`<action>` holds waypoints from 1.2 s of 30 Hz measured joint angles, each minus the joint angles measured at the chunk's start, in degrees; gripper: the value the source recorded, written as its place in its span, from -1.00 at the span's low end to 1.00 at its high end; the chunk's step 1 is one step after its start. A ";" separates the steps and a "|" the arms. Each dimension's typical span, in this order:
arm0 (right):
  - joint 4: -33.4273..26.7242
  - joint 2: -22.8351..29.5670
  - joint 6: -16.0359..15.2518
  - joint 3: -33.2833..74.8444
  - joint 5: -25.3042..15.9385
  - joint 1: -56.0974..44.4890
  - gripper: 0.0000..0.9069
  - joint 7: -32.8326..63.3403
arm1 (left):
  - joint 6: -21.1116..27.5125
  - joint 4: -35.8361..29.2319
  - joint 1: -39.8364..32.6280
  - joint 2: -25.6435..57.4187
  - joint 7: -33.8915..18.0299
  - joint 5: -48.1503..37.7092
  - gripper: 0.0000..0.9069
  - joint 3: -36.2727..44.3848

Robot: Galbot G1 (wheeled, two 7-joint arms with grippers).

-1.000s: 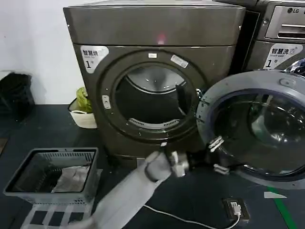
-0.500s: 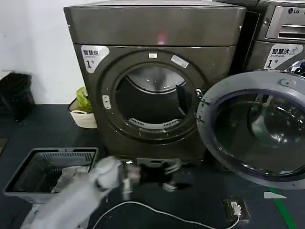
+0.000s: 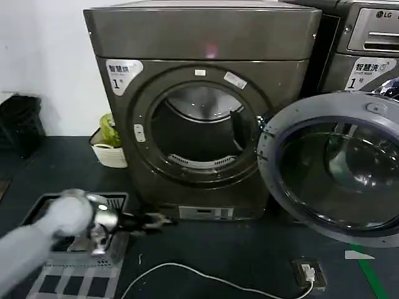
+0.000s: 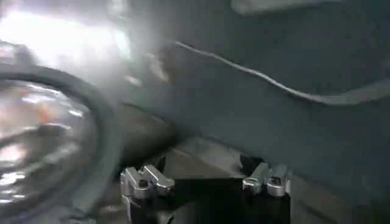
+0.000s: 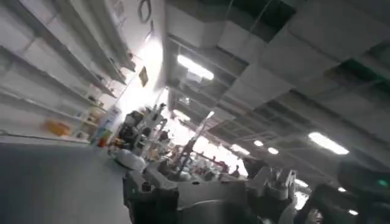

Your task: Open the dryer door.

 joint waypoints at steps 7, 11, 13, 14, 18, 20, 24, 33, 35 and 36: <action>0.69 0.63 0.23 -1.14 3.54 0.43 1.00 -2.78 | -0.09 -2.90 -1.17 13.15 -3.18 17.18 1.00 -2.45; 1.37 0.91 -0.35 -2.00 5.39 0.53 1.00 -4.31 | -0.09 -1.73 -4.17 18.84 -3.95 25.43 1.00 -0.99; 1.65 0.90 -0.49 -2.51 6.34 0.79 1.00 -4.59 | -0.03 -0.50 -5.87 20.98 -4.06 30.04 1.00 0.23; 1.78 0.91 -0.50 -2.77 6.86 0.96 1.00 -4.61 | -0.06 0.23 -6.36 21.94 -4.16 32.98 1.00 0.95; 2.04 1.08 -0.37 -3.73 8.11 1.66 1.00 -4.53 | -0.03 3.54 -7.51 24.53 -4.07 40.33 1.00 2.73; 2.19 1.31 -0.16 -4.12 8.18 1.90 1.00 -4.51 | -0.02 4.71 -7.58 25.15 -4.02 42.98 1.00 2.78; 2.73 1.75 0.26 -4.66 8.01 2.08 1.00 -4.53 | -0.01 5.88 -7.52 26.17 -4.01 44.42 1.00 2.82; 3.23 2.44 0.37 -5.53 8.04 2.13 1.00 -4.62 | 0.02 7.60 -7.11 27.18 -3.89 45.29 1.00 2.57; 3.34 2.58 0.47 -5.68 8.07 2.20 1.00 -4.67 | 0.03 8.12 -6.75 27.17 -3.87 45.76 1.00 1.91; 3.40 2.58 0.48 -5.70 8.09 2.20 1.00 -4.68 | 0.04 8.40 -6.63 27.20 -3.84 45.95 1.00 1.77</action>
